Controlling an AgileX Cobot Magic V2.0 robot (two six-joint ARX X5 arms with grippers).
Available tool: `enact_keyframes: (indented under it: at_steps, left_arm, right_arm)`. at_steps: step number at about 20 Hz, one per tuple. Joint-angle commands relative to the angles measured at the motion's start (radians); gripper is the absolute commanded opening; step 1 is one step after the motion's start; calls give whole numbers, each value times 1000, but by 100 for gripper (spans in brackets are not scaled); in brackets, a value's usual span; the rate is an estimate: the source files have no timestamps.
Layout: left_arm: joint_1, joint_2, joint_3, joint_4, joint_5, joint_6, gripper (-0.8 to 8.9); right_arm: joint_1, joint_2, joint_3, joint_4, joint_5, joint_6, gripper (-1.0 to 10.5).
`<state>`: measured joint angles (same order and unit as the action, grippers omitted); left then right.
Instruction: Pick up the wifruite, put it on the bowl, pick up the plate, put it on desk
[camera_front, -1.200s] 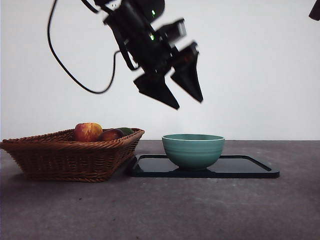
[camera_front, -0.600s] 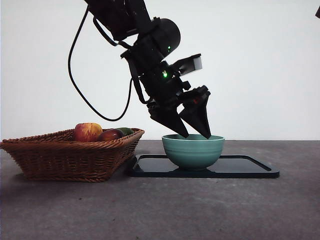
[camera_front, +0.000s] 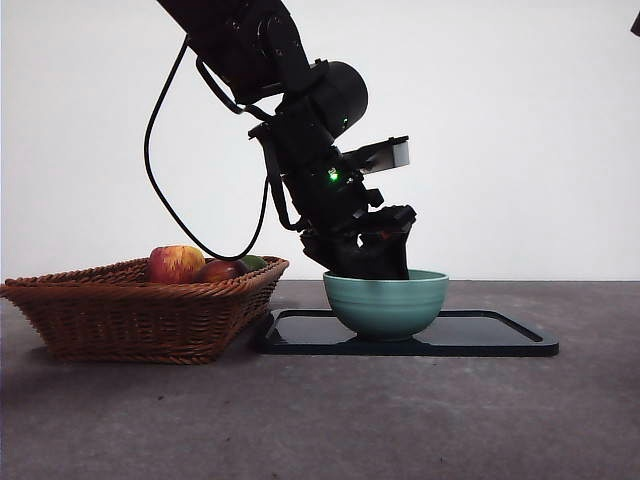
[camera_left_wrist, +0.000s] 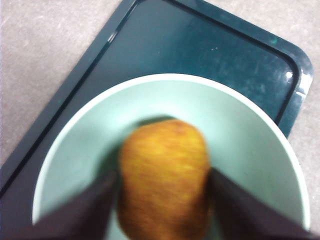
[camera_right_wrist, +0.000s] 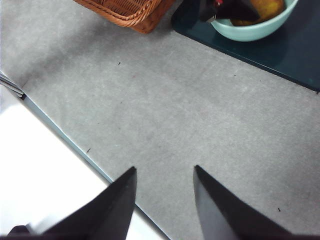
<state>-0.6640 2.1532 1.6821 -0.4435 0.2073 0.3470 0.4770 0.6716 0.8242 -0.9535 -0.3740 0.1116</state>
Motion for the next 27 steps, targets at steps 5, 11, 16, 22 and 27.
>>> enact_keyframes:
  at_steps: [5,11,16,22,27]
  left_arm:
    - [-12,25,28,-10,-1,-2,181]
    - [-8,-77,29,-13,0,-79,182]
    - [4,-275,29,-40,-1,-215,182]
    - [51,-551,28,-200,-23,-430,183]
    - [106,-718,24,-336,-200,-499,185]
  right_arm:
    - [6,4,8,7,-3,8,182]
    - [6,4,8,8,-3,8,182]
    - [6,4,8,19,-3,8,182]
    - [6,4,8,34,-3,8,182]
    - [6,4,8,42,8,5,182]
